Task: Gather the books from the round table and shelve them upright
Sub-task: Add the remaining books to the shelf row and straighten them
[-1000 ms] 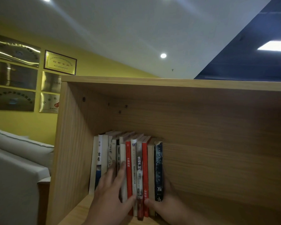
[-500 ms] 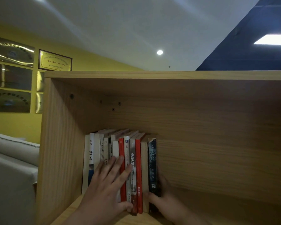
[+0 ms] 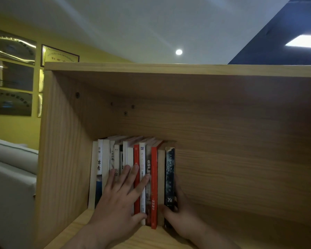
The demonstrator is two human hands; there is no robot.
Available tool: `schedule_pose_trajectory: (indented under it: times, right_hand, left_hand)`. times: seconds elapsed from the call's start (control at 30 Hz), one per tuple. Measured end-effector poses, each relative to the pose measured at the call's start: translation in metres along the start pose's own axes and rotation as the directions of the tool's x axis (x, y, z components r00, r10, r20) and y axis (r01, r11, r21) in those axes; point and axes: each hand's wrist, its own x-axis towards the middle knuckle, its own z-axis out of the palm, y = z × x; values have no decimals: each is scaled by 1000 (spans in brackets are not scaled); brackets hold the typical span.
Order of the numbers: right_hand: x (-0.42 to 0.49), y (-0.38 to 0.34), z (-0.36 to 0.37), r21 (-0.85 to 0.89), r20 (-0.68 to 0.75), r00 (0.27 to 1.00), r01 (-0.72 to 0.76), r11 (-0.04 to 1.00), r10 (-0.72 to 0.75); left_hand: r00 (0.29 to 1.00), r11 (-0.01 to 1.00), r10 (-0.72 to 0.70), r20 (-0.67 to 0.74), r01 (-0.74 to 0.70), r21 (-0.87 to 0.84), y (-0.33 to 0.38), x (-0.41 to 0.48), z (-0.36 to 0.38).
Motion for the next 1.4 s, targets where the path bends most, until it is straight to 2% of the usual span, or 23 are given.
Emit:
schedule_pose_trajectory:
  times: [0.27,0.37,0.5,0.6,0.67,0.73,0.8,0.87,1.0,1.1,1.2,1.27,1.4]
  right_hand:
    - [0,4,0,30,5,1000,13,999,-13]
    - [-3,3,-2,33,-21,1000,-5,999,6]
    - [-9,0,-15,135,-47,993,-101,986,108]
    - [-12,1,-23,214,-101,988,-96,972,120]
    - [-12,2,-23,202,-84,988,-112,973,131]
    - [-13,-2,-22,182,-68,989,-119,976,134]
    - [-12,-3,-22,148,-61,992,-104,983,114]
    - [-12,-5,-21,135,-64,990,-113,984,123]
    - [-11,-1,-20,131,-74,986,-137,982,148]
    - [-10,-3,-23,134,-53,990,-125,983,133]
    - [-10,-1,-22,138,-58,989,-129,982,138]
    - [-9,2,-21,132,-62,989,-124,983,133]
    - [-8,1,-22,163,-48,990,-123,979,132]
  left_hand:
    - [998,999,-28,49,26,25,0,-2,1]
    - [993,999,-48,104,50,-21,2,-3,-7]
    - [991,975,-91,101,109,-193,4,-12,-18]
    - [975,881,-216,49,216,-421,12,-20,-37]
    - [962,852,-274,-13,236,-467,19,-14,-55]
    - [969,889,-226,-100,163,-428,22,4,-71]
    - [974,943,-120,-190,52,-329,24,28,-83]
    - [980,964,-75,-182,25,-264,25,51,-94]
    - [989,979,-99,-111,77,-190,25,74,-98]
    - [983,968,-146,-112,119,-220,21,80,-95]
    - [978,973,-170,-120,147,-179,28,85,-99]
    - [973,955,-225,-56,209,-209,34,90,-104]
    - [968,957,-244,53,249,-147,40,91,-109]
